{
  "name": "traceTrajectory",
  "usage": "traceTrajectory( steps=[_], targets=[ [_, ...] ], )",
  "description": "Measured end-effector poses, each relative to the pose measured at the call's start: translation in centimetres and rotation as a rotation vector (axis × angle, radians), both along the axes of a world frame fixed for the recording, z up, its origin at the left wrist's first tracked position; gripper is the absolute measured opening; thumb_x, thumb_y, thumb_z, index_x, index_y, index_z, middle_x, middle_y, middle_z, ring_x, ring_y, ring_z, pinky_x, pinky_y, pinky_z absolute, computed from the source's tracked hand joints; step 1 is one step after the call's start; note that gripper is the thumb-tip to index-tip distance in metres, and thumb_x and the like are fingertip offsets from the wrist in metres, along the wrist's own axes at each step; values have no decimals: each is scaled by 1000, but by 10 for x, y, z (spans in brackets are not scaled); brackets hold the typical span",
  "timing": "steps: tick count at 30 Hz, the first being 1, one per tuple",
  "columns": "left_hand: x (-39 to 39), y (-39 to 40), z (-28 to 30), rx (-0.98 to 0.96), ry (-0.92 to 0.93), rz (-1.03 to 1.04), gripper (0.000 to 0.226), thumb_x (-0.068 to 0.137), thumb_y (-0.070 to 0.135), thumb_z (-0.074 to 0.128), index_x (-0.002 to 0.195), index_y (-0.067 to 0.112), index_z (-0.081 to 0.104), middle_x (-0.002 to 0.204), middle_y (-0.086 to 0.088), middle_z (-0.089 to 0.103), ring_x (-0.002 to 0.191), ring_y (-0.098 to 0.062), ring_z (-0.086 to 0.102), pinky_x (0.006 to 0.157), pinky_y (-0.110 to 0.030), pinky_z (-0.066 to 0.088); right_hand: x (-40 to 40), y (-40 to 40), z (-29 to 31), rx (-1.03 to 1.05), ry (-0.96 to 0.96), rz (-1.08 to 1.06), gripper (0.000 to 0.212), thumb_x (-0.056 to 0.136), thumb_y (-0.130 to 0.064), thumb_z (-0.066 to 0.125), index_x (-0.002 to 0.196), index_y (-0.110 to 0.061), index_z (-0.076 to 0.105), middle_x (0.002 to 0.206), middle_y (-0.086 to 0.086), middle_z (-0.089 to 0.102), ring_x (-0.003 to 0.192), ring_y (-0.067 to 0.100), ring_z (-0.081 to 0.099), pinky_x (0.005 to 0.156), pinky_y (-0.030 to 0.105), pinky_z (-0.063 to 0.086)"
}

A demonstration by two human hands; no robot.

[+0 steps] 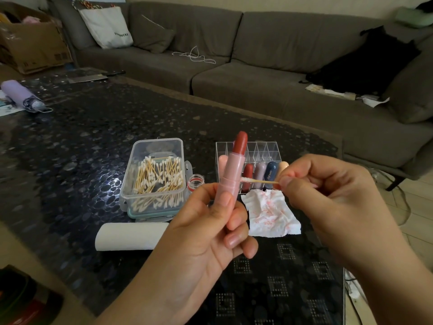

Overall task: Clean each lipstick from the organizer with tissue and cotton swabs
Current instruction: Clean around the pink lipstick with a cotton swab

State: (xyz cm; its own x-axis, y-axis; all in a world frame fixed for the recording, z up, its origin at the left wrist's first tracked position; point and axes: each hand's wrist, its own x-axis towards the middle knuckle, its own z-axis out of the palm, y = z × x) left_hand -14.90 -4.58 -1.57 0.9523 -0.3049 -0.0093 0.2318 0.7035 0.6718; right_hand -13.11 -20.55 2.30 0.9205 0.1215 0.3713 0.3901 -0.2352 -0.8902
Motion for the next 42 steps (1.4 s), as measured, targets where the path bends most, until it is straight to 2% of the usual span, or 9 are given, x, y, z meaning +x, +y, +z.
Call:
traceTrajectory(
  steps=[9, 13, 20, 26, 28, 30, 33, 37, 42],
  targets=[
    [-1, -1, 2, 32, -4, 11, 19, 76, 18, 58, 93, 11, 61, 58, -2, 43, 46, -10, 39, 47, -26, 44, -1, 0, 1, -8, 1, -9, 11, 74, -19, 59, 68, -12, 65, 41, -9, 38, 36, 2, 30, 39, 8, 26],
    [-1, 1, 4, 36, -27, 7, 10, 75, 19, 58, 75, 17, 68, 59, -2, 45, 47, -12, 40, 48, -27, 45, -1, 0, 1, -6, -11, -13, 11, 74, -20, 59, 70, -12, 65, 42, -9, 37, 37, 2, 30, 40, 7, 26],
    [2, 1, -1, 109, -55, 29, 27, 78, 26, 54, 83, 8, 73, 66, -7, 55, 53, -14, 50, 51, -27, 48, 0, -1, -1, -8, -12, -19, 11, 75, -20, 59, 67, -15, 66, 41, -12, 39, 37, 2, 32, 41, 6, 27],
    [3, 0, -3, 63, -21, -4, 35, 80, 33, 51, 84, 8, 74, 61, -3, 49, 48, -10, 43, 50, -26, 47, 0, 0, -1, 2, -9, 11, 11, 76, -18, 59, 68, -12, 65, 40, -10, 38, 36, 3, 31, 40, 8, 26],
    [4, 3, -4, 0, -8, -58, 33, 80, 36, 56, 89, 10, 74, 63, -3, 47, 50, -11, 42, 51, -27, 48, 0, 0, -1, -1, -10, 14, 11, 76, -18, 59, 68, -12, 65, 40, -10, 38, 36, 2, 31, 40, 8, 26],
    [5, 4, -4, -55, -40, -146, 32, 78, 41, 69, 94, 14, 72, 67, -2, 48, 54, -11, 42, 56, -28, 49, 0, -1, -1, -2, -10, 11, 11, 75, -19, 59, 68, -13, 65, 41, -11, 38, 37, 2, 31, 40, 8, 27],
    [6, 6, -7, -62, -64, -175, 23, 68, 28, 82, 85, 17, 71, 67, -2, 50, 54, -11, 45, 56, -28, 48, 1, 0, -1, -4, -15, 11, 11, 75, -18, 59, 68, -14, 66, 41, -10, 38, 39, 2, 32, 42, 9, 28],
    [5, 6, -6, -51, -45, -160, 5, 77, 19, 72, 80, 18, 68, 65, -2, 48, 51, -12, 44, 52, -27, 47, 0, -1, 0, -1, -25, 17, 9, 74, -17, 60, 69, -11, 65, 43, -10, 38, 42, 2, 32, 44, 10, 29],
    [4, 7, -4, -30, -32, -141, 10, 80, 22, 67, 87, 16, 68, 66, -5, 50, 51, -12, 45, 51, -27, 47, -1, -2, 1, -7, -17, -3, 10, 73, -19, 60, 69, -12, 65, 42, -9, 39, 41, 3, 31, 42, 10, 28]
  ],
)
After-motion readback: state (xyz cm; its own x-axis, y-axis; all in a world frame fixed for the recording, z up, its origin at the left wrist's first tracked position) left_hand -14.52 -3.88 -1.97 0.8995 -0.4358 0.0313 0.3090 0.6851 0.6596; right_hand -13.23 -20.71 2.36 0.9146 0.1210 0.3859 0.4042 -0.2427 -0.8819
